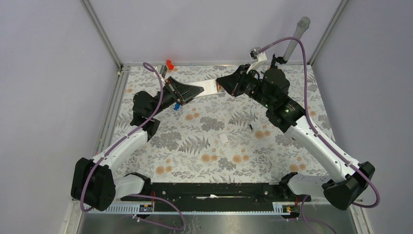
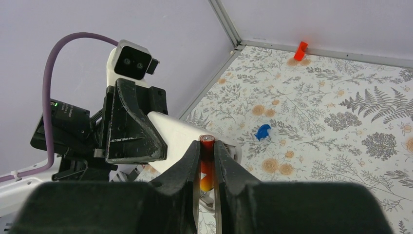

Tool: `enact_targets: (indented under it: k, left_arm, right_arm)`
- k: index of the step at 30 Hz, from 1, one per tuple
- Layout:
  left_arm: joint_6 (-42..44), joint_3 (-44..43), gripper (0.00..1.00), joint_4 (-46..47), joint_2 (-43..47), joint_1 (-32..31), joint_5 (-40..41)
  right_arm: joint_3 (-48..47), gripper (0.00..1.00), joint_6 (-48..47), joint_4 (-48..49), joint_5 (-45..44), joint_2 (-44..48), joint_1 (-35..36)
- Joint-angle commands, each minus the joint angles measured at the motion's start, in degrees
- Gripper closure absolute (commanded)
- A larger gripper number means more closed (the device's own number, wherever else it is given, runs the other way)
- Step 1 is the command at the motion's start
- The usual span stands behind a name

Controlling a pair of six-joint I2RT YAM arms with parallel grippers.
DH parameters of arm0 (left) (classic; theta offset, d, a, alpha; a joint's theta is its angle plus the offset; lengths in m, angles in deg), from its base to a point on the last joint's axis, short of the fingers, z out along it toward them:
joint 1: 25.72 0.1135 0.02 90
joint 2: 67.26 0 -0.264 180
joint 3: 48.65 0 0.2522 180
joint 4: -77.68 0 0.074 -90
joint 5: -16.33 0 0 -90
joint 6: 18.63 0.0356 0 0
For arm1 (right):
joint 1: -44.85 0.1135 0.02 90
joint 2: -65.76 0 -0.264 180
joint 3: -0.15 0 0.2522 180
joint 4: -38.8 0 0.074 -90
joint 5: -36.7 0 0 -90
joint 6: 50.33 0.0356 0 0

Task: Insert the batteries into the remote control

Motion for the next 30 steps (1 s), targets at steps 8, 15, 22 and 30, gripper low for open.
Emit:
enact_targets:
  k: [8, 15, 22, 30]
  left_arm:
    - [-2.77, -0.42, 1.0, 9.16, -0.63, -1.17, 0.99]
    - [-4.6, -0.45, 1.0, 11.51, -0.92, -1.29, 1.74]
    - [-9.83, -0.89, 1.0, 16.57, -2.46, -1.26, 3.05]
    - [-11.79, -1.32, 1.0, 18.82, -3.53, -1.29, 3.67]
  right_arm:
    - [0.17, 0.85, -1.65, -0.18, -0.04, 0.21, 0.77]
    - [0.33, 0.85, -1.82, -0.93, -0.26, 0.13, 0.9]
    - [0.88, 0.82, -1.53, -1.11, 1.17, 0.84, 0.91]
    - [0.0, 0.81, -1.42, -3.35, 0.86, 0.62, 0.9]
